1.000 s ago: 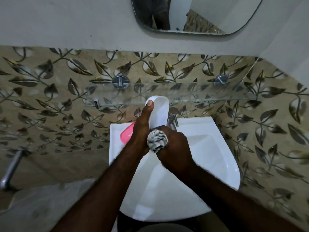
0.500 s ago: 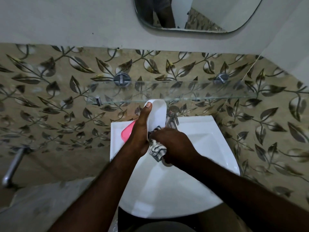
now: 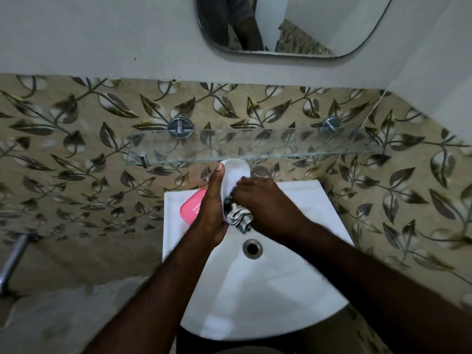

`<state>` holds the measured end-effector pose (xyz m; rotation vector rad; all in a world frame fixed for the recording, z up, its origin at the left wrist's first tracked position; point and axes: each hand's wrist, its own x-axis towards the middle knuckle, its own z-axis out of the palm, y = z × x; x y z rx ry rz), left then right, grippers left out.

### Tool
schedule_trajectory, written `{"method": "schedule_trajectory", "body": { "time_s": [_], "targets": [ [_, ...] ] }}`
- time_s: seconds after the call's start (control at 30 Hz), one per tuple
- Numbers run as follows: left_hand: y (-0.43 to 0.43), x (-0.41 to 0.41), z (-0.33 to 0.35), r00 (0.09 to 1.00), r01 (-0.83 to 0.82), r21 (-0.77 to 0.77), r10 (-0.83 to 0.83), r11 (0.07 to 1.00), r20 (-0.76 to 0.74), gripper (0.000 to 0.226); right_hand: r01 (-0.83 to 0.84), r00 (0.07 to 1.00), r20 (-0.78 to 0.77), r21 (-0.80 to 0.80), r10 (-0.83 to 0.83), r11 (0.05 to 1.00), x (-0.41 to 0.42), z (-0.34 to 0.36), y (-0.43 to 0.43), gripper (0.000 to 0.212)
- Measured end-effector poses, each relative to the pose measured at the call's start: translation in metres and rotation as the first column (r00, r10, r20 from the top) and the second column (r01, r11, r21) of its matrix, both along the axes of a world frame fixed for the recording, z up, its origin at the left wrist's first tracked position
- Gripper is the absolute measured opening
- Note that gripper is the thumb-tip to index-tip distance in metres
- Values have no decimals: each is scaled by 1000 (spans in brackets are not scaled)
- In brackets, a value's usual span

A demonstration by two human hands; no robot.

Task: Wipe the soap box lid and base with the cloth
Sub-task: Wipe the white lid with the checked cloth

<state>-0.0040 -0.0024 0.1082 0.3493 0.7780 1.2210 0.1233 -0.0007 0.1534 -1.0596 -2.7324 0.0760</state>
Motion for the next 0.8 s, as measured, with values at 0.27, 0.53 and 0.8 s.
{"method": "schedule_trajectory", "body": {
  "time_s": [0.27, 0.53, 0.8],
  "targets": [
    [-1, 3, -17, 991, -123, -101, 117, 987, -62, 51, 346, 874, -243, -298, -421, 889, -21, -20, -37, 12],
    [-8, 9, -9, 993, 82, 83, -88, 993, 84, 53, 366, 743, -529, -192, -410, 911, -11, 22, -15, 26],
    [-6, -2, -14, 989, 93, -27, -89, 995, 119, 62, 227, 904, -320, -203, -284, 952, -11, 0, -45, 18]
  ]
}}
